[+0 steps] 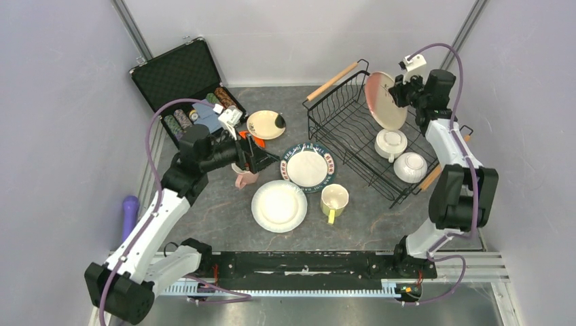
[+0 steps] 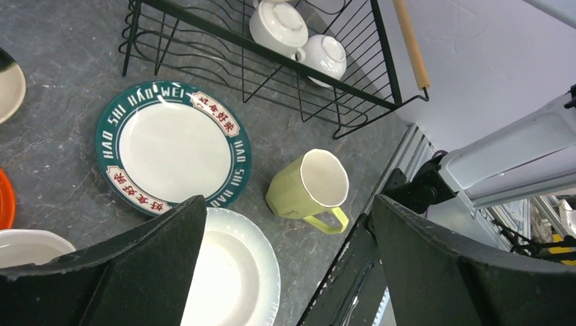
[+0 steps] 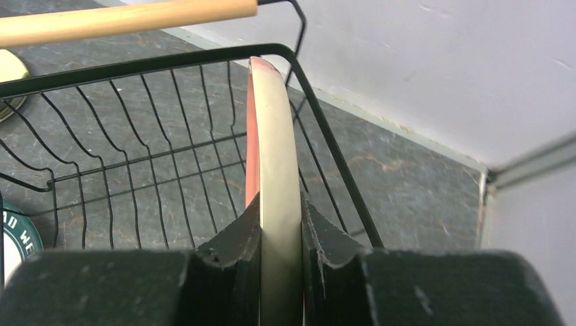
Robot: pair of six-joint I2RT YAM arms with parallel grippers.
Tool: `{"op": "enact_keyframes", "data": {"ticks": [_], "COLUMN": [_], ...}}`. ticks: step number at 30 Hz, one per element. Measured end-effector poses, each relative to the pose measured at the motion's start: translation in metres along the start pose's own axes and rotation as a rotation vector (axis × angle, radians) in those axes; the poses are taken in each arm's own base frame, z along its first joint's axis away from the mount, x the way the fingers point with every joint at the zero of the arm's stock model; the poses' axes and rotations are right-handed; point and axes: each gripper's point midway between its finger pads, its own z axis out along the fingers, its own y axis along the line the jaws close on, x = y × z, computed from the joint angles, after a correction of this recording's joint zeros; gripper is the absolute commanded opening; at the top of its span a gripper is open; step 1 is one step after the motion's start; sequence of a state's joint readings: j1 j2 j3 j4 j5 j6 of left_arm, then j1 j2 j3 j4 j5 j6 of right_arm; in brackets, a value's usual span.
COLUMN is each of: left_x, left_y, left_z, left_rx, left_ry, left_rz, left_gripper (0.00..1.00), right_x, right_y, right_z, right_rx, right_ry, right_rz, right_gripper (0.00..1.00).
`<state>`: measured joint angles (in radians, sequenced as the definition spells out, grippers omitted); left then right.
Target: Load the mixed dishes into the dish rack
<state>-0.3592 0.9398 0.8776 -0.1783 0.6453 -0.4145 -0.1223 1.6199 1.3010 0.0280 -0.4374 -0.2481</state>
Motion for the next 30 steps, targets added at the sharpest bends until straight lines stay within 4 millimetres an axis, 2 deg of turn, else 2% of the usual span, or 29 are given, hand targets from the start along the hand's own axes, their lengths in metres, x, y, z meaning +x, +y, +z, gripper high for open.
{"op": "enact_keyframes", "data": {"ticks": [8, 12, 22, 30], "left_x": [0.006, 0.007, 0.014, 0.019], "left_y": [0.016, 0.017, 0.020, 0.022], "left_z": [0.020, 0.025, 0.031, 0.035], "left_rx": [0.001, 0.015, 0.039, 0.050], "left_ry": [0.036, 0.048, 0.081, 0.106], "left_rz": [-0.029, -0.034, -0.051, -0.067], "left_gripper": [0.96, 0.96, 0.96, 0.96], "right_x": [0.005, 0.005, 0.006, 0.020], "right_y": [0.017, 0.014, 0.006, 0.008], "right_z": [0.037, 0.051, 0.063, 0.070], "right_rx": [-0.145, -0.165, -0.162, -0.192], "right_ry": [-0.057, -0.072, -0.085, -0.071], "right_rz": [-0.065, -0.094, -0.180, -0.196], "right_gripper": [0.00, 0.00, 0.00, 0.00]}}
